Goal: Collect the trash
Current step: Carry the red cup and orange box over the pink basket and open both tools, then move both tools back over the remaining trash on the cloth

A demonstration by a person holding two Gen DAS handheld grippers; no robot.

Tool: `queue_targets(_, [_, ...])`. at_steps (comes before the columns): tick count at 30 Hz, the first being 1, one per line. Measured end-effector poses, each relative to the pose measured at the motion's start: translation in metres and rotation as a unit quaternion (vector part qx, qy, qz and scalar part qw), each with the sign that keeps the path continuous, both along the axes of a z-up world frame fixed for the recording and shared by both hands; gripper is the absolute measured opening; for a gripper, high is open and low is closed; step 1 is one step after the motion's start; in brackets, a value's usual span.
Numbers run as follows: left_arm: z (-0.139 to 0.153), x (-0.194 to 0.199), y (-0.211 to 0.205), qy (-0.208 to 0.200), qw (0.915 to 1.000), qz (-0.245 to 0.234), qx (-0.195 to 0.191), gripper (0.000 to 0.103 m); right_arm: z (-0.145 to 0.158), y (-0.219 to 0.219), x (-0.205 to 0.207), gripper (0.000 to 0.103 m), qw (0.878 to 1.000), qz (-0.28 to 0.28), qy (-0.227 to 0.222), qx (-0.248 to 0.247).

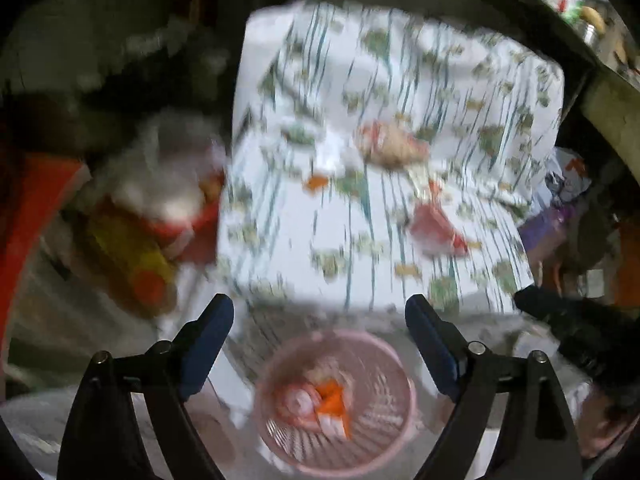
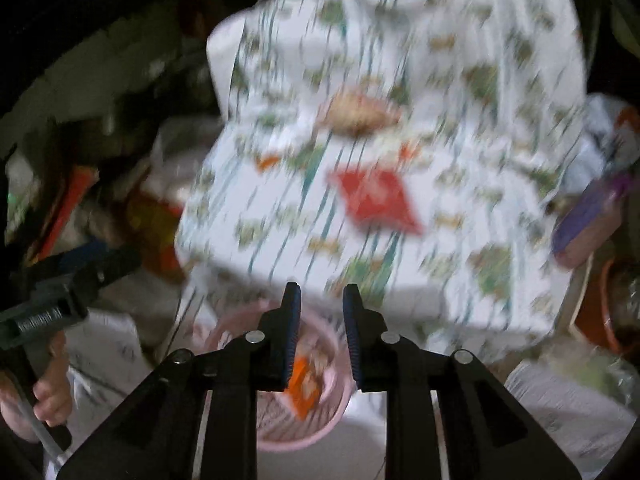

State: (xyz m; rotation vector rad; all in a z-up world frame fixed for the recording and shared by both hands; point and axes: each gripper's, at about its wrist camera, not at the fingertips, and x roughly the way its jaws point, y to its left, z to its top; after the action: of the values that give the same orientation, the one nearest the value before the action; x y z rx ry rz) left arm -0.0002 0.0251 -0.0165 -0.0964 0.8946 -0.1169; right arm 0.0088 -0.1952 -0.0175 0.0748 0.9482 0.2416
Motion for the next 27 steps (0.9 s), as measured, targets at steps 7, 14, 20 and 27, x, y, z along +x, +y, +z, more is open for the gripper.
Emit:
queue_targets(7, [0.053,-0.021,-0.015,-0.104,0.9939,0.031,0.02,0.091,0.049,-0.032,0.0,0.044,0.989,-0.077,-0.126,-0.011])
queue_targets(14, [0.11,-0.023,-0.044,-0.151,0.9858,0.046,0.057,0.103,0.062,-0.054,0.003,0.065,0.979,-0.119,-0.16,-0.034])
queue_targets(20, [0.137,-0.021,-0.068,-0.157,0.9847,0.034,0.067,0.103,0.074,-0.08,0.0,0.071,0.973,-0.152,-0.175,-0.011])
queue_targets(27, [0.144,-0.029,-0.089,-0.157,0.9849,0.024,0.07,0.103,0.071,-0.079,0.0,0.072,0.968,-0.174,-0.177,-0.036])
